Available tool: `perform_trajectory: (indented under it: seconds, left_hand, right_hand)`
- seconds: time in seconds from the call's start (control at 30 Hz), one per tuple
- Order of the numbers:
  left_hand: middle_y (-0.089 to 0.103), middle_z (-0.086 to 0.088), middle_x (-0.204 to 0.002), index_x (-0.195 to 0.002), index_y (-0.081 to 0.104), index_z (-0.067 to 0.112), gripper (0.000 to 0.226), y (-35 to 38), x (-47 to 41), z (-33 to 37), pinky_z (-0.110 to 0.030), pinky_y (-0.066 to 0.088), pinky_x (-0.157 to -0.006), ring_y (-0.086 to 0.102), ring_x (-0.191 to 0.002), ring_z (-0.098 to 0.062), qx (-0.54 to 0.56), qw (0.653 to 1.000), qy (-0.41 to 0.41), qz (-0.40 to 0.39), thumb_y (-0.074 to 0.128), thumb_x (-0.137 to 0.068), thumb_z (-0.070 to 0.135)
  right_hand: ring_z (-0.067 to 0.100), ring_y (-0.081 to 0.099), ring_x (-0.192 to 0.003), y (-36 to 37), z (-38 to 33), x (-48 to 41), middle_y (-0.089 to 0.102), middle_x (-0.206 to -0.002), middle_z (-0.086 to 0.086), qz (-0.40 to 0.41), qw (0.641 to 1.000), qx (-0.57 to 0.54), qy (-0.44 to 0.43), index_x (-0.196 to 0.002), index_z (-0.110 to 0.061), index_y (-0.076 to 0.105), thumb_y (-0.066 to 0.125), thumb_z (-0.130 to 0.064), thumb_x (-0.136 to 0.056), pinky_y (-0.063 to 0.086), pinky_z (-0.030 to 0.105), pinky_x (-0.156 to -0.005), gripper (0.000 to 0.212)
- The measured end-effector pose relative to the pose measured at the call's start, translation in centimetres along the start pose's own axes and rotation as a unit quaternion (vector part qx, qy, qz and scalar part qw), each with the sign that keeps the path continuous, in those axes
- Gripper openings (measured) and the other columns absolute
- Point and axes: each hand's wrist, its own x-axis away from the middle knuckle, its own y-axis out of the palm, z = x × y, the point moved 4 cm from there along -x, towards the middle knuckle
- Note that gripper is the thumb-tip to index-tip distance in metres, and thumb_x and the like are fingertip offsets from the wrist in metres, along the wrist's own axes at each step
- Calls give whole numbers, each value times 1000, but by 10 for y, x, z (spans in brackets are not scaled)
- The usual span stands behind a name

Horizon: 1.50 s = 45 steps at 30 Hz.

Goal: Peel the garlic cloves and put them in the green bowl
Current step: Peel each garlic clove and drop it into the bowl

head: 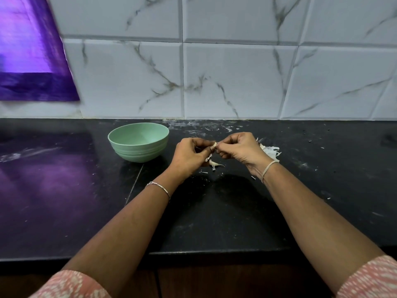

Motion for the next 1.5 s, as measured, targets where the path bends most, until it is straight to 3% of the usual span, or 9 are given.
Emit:
perform_trajectory:
  seconds: [0.17, 0.3, 0.57, 0.67, 0.83, 1.03, 1.17, 1.5]
  left_hand:
    - [70, -9, -85, -104, 75, 16, 16, 0, 1, 3, -24, 56, -56, 65, -66, -14, -24, 999, 9, 26, 66, -91, 15]
    - [73, -13, -88, -105, 75, 15, 17, 0, 0, 3, -32, 60, -65, 69, -72, -21, -38, 998, 11, 39, 66, -90, 14]
    - [73, -7, -84, -103, 75, 13, 16, 0, -1, 3, -36, 61, -67, 66, -72, -13, -24, 998, 23, 46, 67, -89, 14]
    - [70, -7, -81, -95, 75, 15, 12, 0, -3, 0, -35, 61, -64, 63, -69, -13, 20, 999, -4, 35, 66, -90, 9]
    - [69, -3, -80, -94, 72, 15, 13, 0, -2, -2, -30, 58, -61, 62, -68, -13, 112, 993, -42, 5, 64, -91, 6]
    - [64, -13, -87, -101, 69, 15, 13, 4, 4, 2, -30, 59, -62, 62, -75, -19, 136, 990, -34, -30, 71, -88, 17]
    - [67, -9, -82, -97, 70, 12, 14, 3, 3, 3, -28, 58, -60, 63, -74, -19, 125, 991, -24, -31, 74, -85, 16]
    - [62, -2, -83, -105, 66, 8, 13, 8, 3, 1, -28, 58, -58, 57, -68, -10, 130, 988, -42, -72, 54, -98, 8]
  right_hand:
    - [4, 57, -49, 1, -1, 1, 65, -59, 2, 22, 1000, -9, -10, -72, -1, 67, 66, 7, -79, 50, 16, -53, 11]
    - [5, 56, -49, 1, -1, 1, 65, -59, 2, 24, 1000, -10, -17, -74, -1, 68, 66, 6, -79, 50, 17, -53, 9]
    - [5, 56, -52, 3, -2, 0, 65, -63, 2, 20, 999, -5, -31, -74, -5, 69, 69, 1, -81, 48, 16, -54, 9]
    - [5, 55, -52, -2, -2, -2, 64, -64, 4, 24, 999, -5, -25, -74, -6, 67, 67, 0, -83, 48, 15, -53, 11]
    - [10, 56, -57, -36, -5, -7, 64, -67, 6, 105, 993, -45, -9, -75, -5, 67, 67, -3, -84, 47, 16, -52, 9]
    - [8, 59, -57, -20, 4, -7, 67, -67, 4, 4, 1000, -24, 16, -78, -6, 69, 71, -6, -84, 49, 17, -56, 6]
    - [7, 61, -59, -11, 4, -6, 69, -71, 5, -62, 998, 5, 13, -83, -6, 70, 71, -6, -85, 51, 17, -58, 2]
    - [12, 58, -61, -5, 5, -4, 62, -68, 2, -104, 994, -27, 37, -84, -10, 63, 61, -6, -92, 49, 20, -58, 9]
